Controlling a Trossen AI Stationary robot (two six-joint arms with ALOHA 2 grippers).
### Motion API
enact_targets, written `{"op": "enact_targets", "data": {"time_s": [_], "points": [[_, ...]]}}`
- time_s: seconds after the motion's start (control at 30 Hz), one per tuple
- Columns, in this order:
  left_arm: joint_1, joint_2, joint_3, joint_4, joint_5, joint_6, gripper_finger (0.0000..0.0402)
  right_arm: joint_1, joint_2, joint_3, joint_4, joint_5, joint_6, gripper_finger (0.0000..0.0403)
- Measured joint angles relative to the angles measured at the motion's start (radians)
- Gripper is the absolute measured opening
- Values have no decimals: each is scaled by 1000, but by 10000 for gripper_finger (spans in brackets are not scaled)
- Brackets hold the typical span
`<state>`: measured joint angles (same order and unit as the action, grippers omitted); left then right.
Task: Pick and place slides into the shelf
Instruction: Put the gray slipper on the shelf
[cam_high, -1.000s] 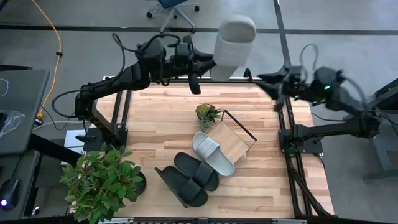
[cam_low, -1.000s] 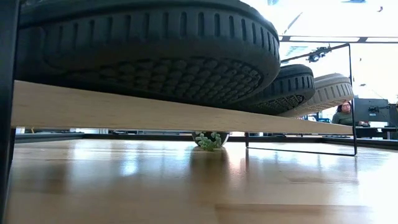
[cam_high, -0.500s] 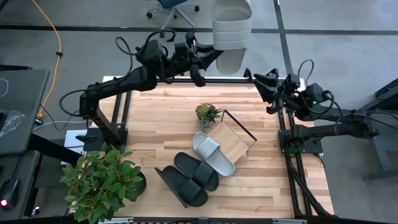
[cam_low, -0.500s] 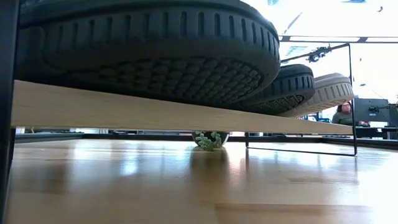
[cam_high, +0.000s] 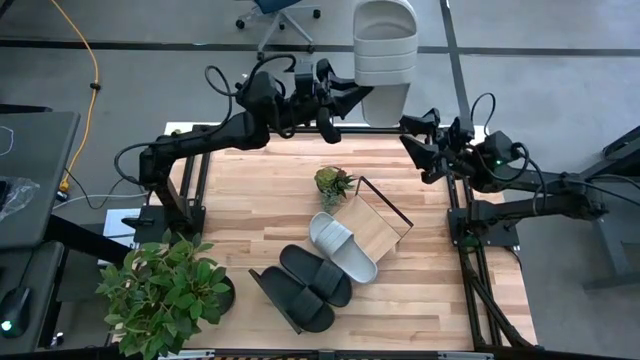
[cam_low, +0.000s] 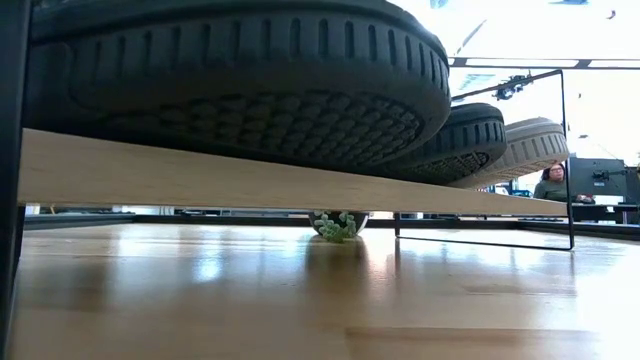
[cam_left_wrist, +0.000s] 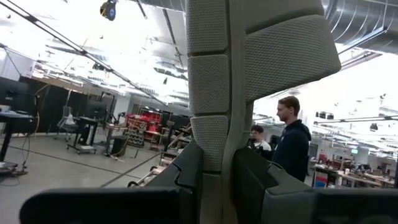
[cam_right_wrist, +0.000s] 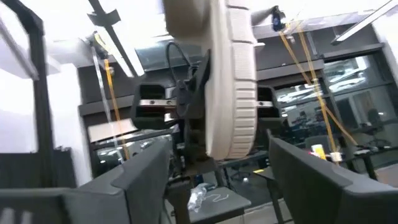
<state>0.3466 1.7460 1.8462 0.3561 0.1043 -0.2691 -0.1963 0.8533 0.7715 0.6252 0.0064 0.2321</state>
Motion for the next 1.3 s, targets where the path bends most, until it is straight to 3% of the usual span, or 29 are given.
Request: {"op": "enact_targets", "data": {"time_s": [0.7, 1.3], "points": [[-8, 0, 0, 1, 17, -1, 42, 0, 106, 0, 186, 32, 11, 280], [-33, 10, 0, 3, 19, -11, 42, 0, 135, 0, 231, 42, 30, 280]]}}
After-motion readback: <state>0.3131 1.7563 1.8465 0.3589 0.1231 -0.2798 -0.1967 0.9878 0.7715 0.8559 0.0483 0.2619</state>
